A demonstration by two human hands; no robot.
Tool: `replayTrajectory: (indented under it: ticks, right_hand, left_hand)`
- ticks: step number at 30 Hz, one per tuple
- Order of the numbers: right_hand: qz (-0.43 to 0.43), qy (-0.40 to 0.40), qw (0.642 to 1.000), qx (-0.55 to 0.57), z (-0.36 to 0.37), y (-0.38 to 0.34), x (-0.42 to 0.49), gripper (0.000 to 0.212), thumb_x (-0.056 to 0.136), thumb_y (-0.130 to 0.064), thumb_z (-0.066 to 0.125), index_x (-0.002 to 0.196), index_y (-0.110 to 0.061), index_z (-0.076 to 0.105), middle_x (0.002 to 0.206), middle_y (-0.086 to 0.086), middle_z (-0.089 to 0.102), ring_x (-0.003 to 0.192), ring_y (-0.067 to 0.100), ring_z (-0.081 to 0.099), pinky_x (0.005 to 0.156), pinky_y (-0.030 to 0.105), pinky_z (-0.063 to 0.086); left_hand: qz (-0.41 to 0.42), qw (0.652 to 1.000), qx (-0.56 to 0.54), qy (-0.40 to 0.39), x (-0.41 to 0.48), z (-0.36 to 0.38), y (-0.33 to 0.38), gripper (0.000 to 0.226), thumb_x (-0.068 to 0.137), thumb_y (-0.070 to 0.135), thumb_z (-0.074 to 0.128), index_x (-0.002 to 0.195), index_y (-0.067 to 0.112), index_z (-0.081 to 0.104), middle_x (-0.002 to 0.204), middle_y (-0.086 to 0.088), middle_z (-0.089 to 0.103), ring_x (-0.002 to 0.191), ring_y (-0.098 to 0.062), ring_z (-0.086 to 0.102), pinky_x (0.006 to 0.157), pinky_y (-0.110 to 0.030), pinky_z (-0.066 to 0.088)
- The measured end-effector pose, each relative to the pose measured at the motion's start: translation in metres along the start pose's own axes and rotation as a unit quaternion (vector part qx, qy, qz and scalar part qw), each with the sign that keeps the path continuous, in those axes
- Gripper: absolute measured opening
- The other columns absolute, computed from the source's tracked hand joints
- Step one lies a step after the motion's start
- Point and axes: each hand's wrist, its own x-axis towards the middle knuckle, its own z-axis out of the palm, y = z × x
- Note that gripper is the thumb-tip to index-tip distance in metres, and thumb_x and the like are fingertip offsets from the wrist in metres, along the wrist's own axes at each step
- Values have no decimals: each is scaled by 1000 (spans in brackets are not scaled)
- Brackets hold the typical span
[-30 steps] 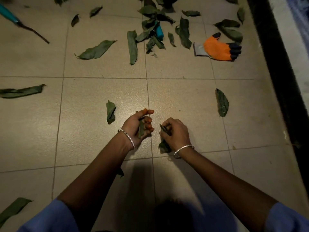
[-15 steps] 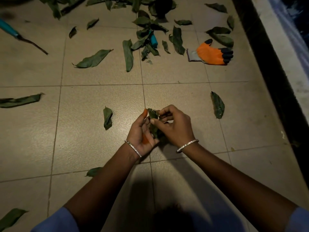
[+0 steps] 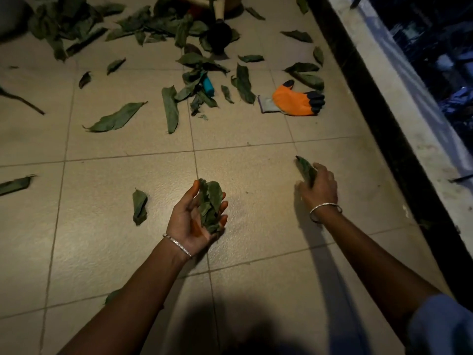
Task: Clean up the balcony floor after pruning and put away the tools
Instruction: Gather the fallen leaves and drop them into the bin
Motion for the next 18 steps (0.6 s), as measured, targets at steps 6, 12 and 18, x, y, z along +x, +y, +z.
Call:
replayTrajectory:
  ticks: [6, 12, 18]
  right_hand:
    - [-83, 28, 987, -132, 8, 10, 23, 31, 95, -4, 56, 124, -5, 65, 113, 22, 65, 105, 40, 58, 87, 43, 51]
    - [-79, 39, 996, 21, 3, -45, -12, 27, 92, -9, 63, 117, -3, 55, 88, 12, 64, 76, 26, 61, 60, 27, 42]
    - [-186, -56, 963, 186, 32, -142, -78, 23, 74, -20, 84, 83, -18, 63, 74, -9, 65, 68, 6, 64, 59, 22, 52]
  left_hand:
    - [16, 1000, 5, -8, -4, 8, 4, 45, 84, 39, 64, 109, 2, 70, 94, -5, 70, 77, -14, 66, 67, -26, 53]
    - [53, 997, 51, 23, -13, 8, 8, 46, 91, 15, 55, 136, 8, 54, 97, -8, 72, 77, -17, 64, 62, -28, 52]
    - [98, 995, 17, 25, -33, 5, 13, 41, 93, 15, 53, 134, 17, 56, 115, -14, 68, 91, -25, 65, 84, -39, 52]
